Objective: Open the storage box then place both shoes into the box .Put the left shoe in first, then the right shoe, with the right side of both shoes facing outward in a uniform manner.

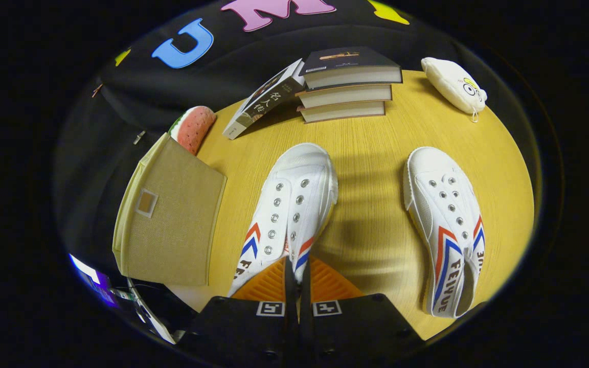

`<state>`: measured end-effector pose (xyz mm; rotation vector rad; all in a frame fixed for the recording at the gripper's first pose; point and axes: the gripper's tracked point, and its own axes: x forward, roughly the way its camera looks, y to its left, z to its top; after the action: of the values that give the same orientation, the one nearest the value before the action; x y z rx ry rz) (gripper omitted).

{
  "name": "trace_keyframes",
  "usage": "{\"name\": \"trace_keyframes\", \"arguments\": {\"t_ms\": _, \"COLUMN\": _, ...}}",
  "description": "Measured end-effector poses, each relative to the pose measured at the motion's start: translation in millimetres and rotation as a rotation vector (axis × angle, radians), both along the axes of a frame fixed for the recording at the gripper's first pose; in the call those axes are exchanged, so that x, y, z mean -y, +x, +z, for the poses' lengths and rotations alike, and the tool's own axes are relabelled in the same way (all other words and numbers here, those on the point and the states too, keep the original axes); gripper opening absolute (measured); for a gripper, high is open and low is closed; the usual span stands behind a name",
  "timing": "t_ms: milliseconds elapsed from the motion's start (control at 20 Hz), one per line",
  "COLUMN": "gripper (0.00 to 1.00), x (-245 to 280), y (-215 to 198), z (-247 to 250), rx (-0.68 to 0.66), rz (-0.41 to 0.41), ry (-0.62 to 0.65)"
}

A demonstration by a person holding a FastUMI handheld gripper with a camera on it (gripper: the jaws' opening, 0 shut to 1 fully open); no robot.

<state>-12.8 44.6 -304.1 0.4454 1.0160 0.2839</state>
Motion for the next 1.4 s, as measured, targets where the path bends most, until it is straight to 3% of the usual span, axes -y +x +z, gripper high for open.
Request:
{"name": "trace_keyframes", "arguments": {"t_ms": 350, "gripper": 0.05, "x": 0.2, "y": -1.3, "z": 73.1, "rx": 0.068, "rz": -0.004, "ry": 0.030}}
{"name": "trace_keyframes", "arguments": {"t_ms": 600, "gripper": 0.05, "x": -27.1, "y": 6.0, "z": 139.6, "rx": 0.134, "rz": 0.001, "ry": 0.075}}
{"name": "trace_keyframes", "arguments": {"t_ms": 1100, "gripper": 0.05, "x": -174.1, "y": 16.2, "z": 216.5, "rx": 0.171, "rz": 0.097, "ry": 0.175}}
{"name": "trace_keyframes", "arguments": {"t_ms": 1400, "gripper": 0.05, "x": -256.4, "y": 0.7, "z": 199.3, "rx": 0.078, "rz": 0.140, "ry": 0.220}}
